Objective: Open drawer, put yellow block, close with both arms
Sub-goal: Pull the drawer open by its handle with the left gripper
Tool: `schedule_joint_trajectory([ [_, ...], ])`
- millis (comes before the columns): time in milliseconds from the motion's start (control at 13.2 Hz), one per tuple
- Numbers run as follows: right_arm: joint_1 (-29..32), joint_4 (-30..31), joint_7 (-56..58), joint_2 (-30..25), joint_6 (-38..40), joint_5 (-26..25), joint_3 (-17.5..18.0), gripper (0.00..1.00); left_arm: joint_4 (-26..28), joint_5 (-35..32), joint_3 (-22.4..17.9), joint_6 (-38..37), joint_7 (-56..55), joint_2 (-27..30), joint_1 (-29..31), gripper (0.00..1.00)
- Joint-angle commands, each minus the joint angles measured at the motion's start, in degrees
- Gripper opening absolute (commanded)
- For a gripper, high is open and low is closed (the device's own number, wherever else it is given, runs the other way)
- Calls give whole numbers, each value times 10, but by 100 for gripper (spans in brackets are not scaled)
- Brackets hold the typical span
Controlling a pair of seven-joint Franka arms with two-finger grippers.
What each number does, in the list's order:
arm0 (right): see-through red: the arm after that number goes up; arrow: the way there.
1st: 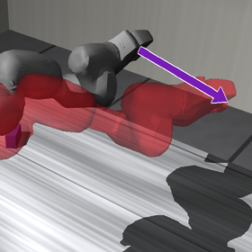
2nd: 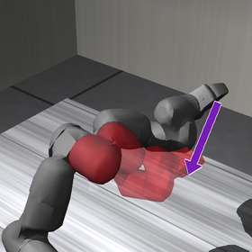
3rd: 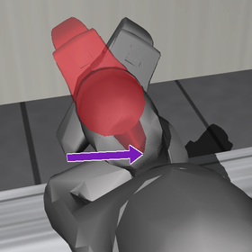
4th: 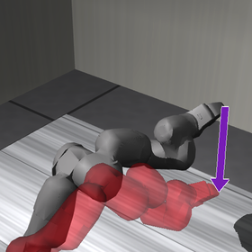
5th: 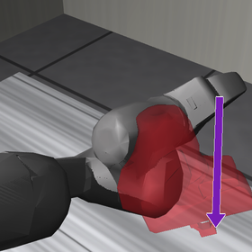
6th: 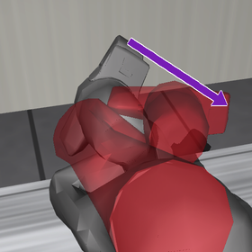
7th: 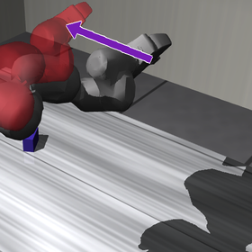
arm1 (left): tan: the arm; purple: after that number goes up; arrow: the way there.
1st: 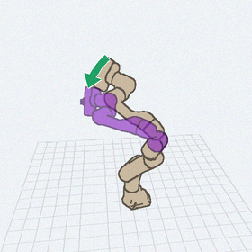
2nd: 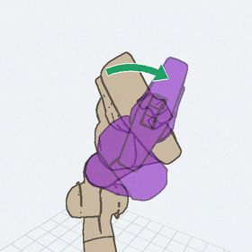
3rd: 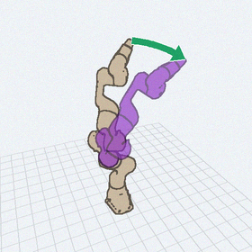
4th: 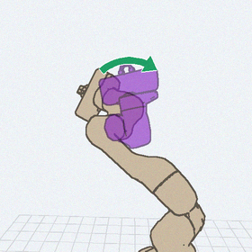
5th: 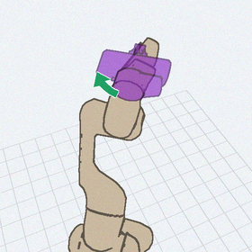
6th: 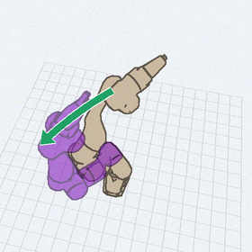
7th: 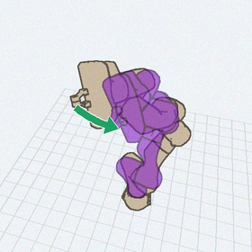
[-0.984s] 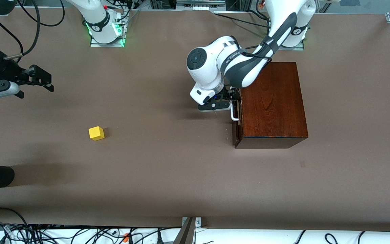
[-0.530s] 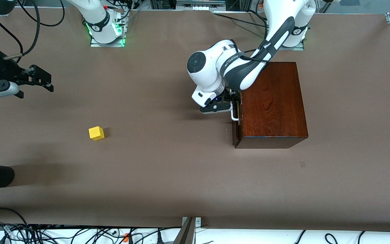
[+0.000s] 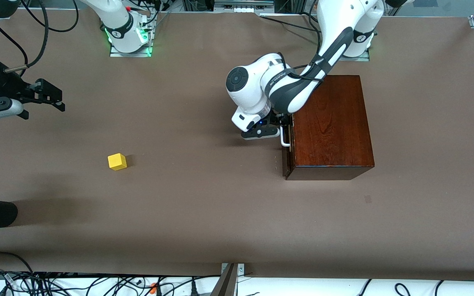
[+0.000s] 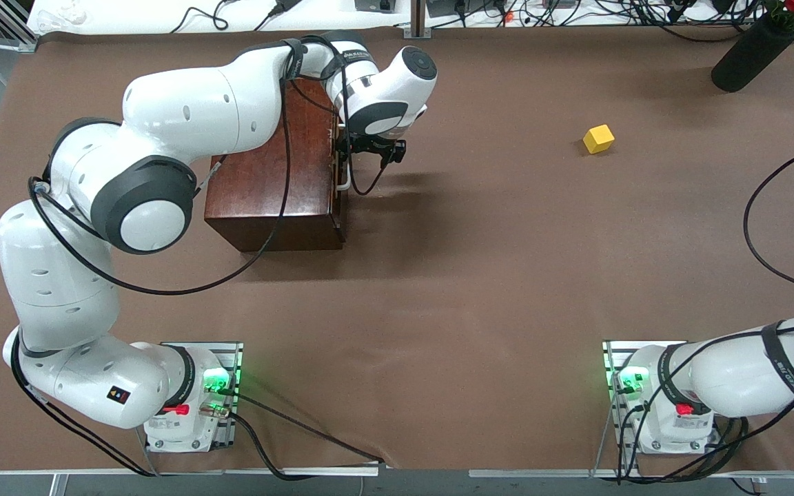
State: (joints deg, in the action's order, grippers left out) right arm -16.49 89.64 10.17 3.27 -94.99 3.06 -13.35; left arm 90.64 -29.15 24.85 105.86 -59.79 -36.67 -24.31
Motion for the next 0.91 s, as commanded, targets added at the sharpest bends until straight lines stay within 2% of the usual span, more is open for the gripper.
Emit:
schedule_joint_trajectory([
  [0, 4, -16, 7, 6, 11, 6, -1, 100, -12, -14, 4, 16, -18, -10, -2, 100],
  [833, 4, -16, 7, 6, 10, 6, -1, 100, -136, -6, 4, 15, -85, -86, -61, 100],
])
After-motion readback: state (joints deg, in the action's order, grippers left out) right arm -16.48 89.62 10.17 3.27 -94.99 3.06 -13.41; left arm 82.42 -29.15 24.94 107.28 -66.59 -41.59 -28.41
